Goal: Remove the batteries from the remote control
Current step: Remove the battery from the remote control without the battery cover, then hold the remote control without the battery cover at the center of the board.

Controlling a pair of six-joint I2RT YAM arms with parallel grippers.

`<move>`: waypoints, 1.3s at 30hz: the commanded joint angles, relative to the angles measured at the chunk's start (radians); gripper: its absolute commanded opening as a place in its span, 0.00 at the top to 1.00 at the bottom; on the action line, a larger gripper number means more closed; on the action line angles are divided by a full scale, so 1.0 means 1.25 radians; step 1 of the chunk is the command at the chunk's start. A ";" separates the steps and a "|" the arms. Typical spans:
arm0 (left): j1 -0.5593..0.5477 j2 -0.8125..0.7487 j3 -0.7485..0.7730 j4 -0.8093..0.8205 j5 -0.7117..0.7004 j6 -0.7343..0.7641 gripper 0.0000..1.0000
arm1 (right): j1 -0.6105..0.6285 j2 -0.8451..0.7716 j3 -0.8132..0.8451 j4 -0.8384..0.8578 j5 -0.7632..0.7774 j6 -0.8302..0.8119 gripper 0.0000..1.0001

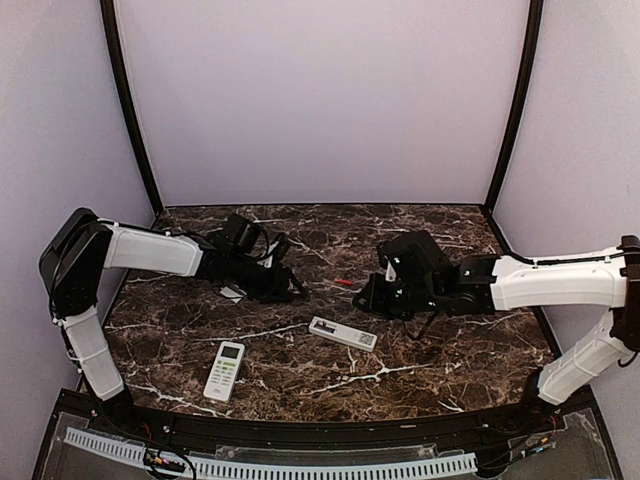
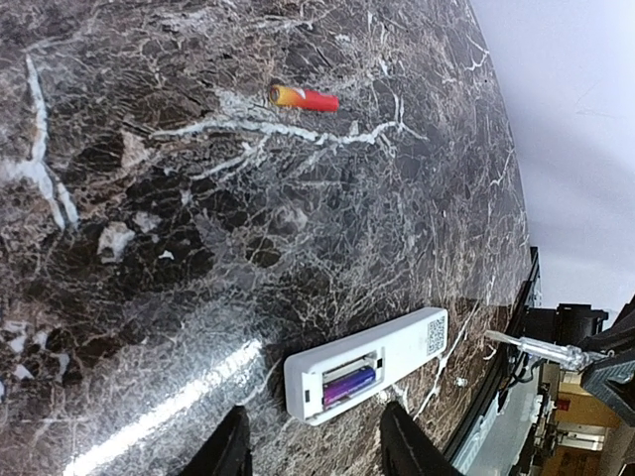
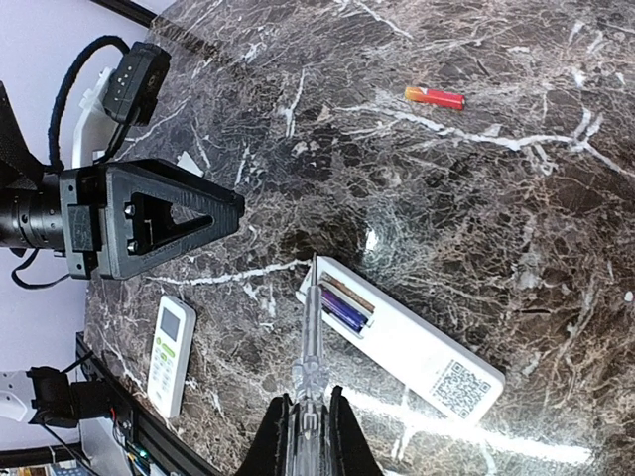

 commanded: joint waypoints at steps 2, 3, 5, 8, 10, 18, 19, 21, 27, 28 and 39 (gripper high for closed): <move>-0.033 0.026 0.004 -0.027 0.002 0.011 0.53 | 0.005 -0.029 -0.048 -0.060 0.023 0.010 1.00; -0.036 0.034 0.006 -0.029 0.002 0.012 0.52 | 0.005 -0.034 -0.056 -0.062 0.022 0.015 1.00; -0.043 0.044 0.009 -0.035 0.002 0.012 0.51 | 0.005 -0.044 -0.070 -0.074 0.022 0.027 1.00; -0.055 0.054 0.011 -0.039 0.004 0.014 0.50 | 0.005 -0.069 -0.088 -0.110 0.031 0.047 1.00; -0.058 0.059 0.015 -0.042 0.003 0.017 0.49 | 0.005 -0.091 -0.101 -0.138 0.039 0.061 1.00; -0.066 0.075 0.023 -0.052 0.000 0.023 0.47 | 0.005 -0.175 -0.156 -0.246 0.059 0.119 1.00; -0.066 0.076 0.023 -0.053 0.000 0.023 0.47 | 0.005 -0.181 -0.161 -0.255 0.059 0.128 1.00; -0.068 0.078 0.023 -0.054 0.001 0.025 0.47 | 0.006 -0.192 -0.178 -0.266 0.054 0.141 1.00; -0.074 0.087 0.029 -0.058 0.002 0.031 0.48 | 0.007 -0.192 -0.202 -0.246 0.024 0.153 1.00; -0.075 0.088 0.029 -0.057 0.003 0.031 0.48 | 0.009 -0.188 -0.202 -0.233 0.018 0.150 1.00; -0.082 0.094 0.032 -0.056 0.014 0.034 0.49 | 0.009 -0.133 -0.170 -0.150 0.010 0.118 1.00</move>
